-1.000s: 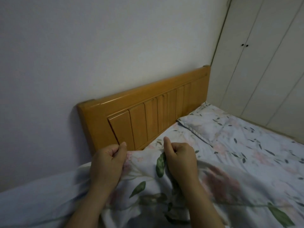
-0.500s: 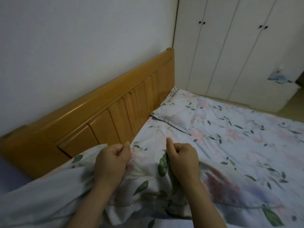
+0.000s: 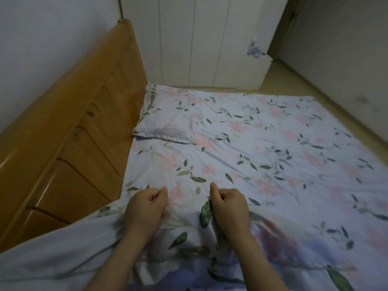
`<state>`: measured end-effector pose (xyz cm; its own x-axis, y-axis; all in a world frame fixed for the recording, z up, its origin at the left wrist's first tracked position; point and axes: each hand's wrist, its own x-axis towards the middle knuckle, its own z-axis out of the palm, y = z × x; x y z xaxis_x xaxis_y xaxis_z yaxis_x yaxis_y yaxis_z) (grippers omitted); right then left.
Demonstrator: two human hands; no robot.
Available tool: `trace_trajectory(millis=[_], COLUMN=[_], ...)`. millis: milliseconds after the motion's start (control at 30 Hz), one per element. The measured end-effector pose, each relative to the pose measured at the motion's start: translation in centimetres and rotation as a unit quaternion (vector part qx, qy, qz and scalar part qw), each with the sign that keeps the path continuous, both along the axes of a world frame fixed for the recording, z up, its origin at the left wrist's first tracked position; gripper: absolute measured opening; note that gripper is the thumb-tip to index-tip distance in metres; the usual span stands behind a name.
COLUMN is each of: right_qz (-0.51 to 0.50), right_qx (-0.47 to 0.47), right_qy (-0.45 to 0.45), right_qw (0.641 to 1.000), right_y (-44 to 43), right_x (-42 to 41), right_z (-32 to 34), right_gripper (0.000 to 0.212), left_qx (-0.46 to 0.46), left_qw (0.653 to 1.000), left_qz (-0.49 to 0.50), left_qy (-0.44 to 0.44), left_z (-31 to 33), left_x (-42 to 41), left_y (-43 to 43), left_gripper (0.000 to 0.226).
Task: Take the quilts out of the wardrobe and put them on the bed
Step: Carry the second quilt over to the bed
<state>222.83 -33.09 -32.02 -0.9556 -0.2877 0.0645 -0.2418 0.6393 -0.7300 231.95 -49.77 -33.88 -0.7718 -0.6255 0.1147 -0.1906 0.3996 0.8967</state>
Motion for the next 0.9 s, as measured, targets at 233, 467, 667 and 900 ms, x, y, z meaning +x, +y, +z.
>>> trace_trajectory(millis=[233, 467, 667, 900], right_qz=[-0.134, -0.309, -0.397, -0.28], right_qx=[0.024, -0.057, -0.127, -0.142], right_qy=[-0.074, -0.09, -0.039, -0.204], right_qw=[0.988, 0.945, 0.908, 0.927], right_y=[-1.0, -2.1, -4.2, -5.5], right_x=[1.0, 0.6, -0.2, 1.2], right_z=[-4.3, -7.2, -8.8, -14.8], right_gripper=[0.06, 0.058, 0.058, 0.036], left_qx=[-0.021, -0.107, -0.171, -0.06], left_qw=[0.992, 0.977, 0.968, 0.991], left_qz=[-0.101, -0.159, -0.181, -0.098], left_qy=[-0.068, -0.098, -0.03, -0.066], left_z=[-4.3, -6.0, -5.8, -10.6], left_x=[-3.9, -10.5, -15.0, -10.7], left_y=[-2.7, -2.5, -2.4, -4.7], left_gripper=[0.049, 0.05, 0.044, 0.019])
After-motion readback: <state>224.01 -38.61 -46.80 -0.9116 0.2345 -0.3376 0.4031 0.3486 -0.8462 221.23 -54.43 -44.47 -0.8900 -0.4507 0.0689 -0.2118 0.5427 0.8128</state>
